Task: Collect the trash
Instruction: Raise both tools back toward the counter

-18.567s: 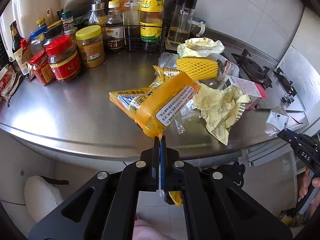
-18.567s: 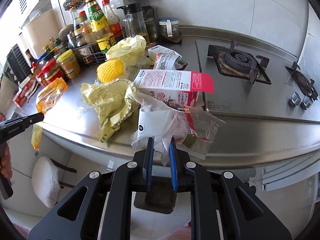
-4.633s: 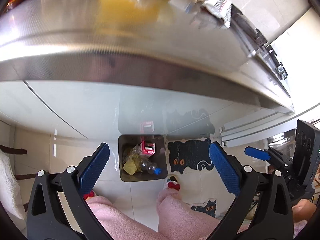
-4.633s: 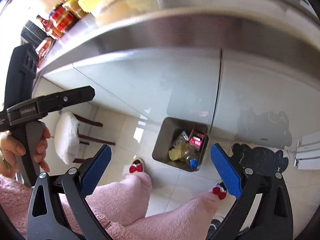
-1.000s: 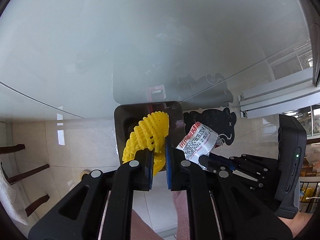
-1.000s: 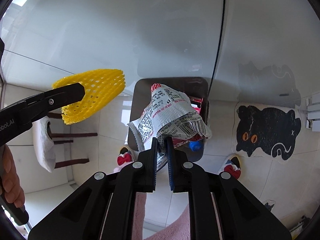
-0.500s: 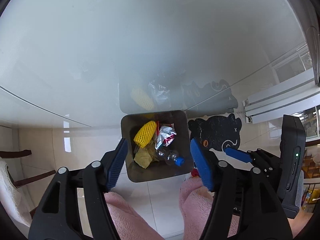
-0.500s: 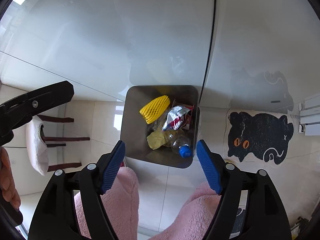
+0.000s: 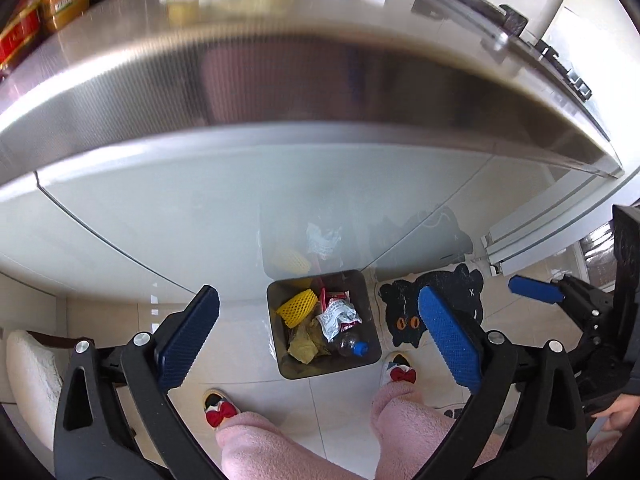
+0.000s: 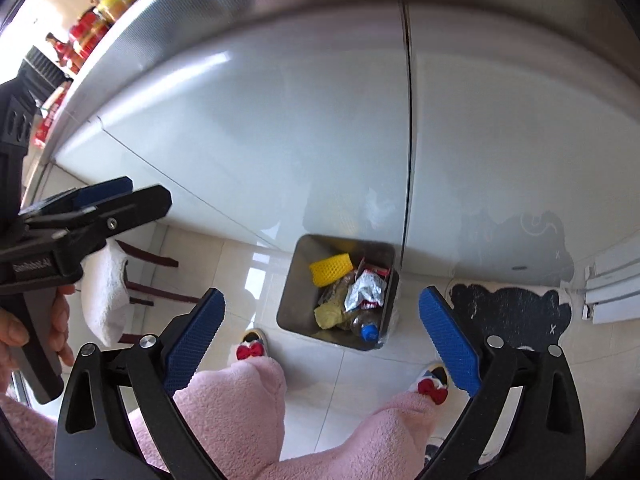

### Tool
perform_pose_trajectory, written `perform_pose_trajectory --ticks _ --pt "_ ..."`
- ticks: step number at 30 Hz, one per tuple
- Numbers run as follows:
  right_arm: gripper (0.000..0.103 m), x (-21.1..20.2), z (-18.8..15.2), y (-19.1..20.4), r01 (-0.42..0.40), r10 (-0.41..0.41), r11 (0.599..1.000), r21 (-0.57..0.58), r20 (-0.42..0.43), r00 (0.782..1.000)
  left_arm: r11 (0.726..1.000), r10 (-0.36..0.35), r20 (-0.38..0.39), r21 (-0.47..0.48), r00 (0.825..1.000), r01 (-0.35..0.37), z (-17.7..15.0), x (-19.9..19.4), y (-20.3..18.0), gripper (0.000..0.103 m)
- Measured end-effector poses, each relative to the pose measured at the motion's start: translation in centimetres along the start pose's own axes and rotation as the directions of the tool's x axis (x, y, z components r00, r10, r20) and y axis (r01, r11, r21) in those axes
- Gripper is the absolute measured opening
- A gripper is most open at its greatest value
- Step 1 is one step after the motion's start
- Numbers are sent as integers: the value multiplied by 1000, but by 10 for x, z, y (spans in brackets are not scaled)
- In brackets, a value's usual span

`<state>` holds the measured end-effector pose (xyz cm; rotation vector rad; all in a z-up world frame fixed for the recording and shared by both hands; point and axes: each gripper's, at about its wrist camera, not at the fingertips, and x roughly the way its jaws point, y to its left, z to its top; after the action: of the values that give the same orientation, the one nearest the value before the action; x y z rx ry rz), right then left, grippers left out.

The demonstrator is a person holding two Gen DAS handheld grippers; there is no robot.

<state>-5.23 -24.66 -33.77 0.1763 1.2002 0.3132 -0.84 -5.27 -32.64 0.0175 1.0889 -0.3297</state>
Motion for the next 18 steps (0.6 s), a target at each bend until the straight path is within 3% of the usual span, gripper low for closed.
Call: perform_pose_trajectory --ticks 4,9,18 --pt "99 -60 27 8 -20 27 999 -48 148 989 1000 -1 108 24 994 -1 20 -52 -7 95" --pt "99 -116 81 7 -64 72 997 -37 304 950 1000 10 228 -29 974 -4 56 -98 0 95" --pt "99 -115 198 25 -32 53 998 -60 382 922 994 101 300 -80 949 -80 131 -105 43 95"
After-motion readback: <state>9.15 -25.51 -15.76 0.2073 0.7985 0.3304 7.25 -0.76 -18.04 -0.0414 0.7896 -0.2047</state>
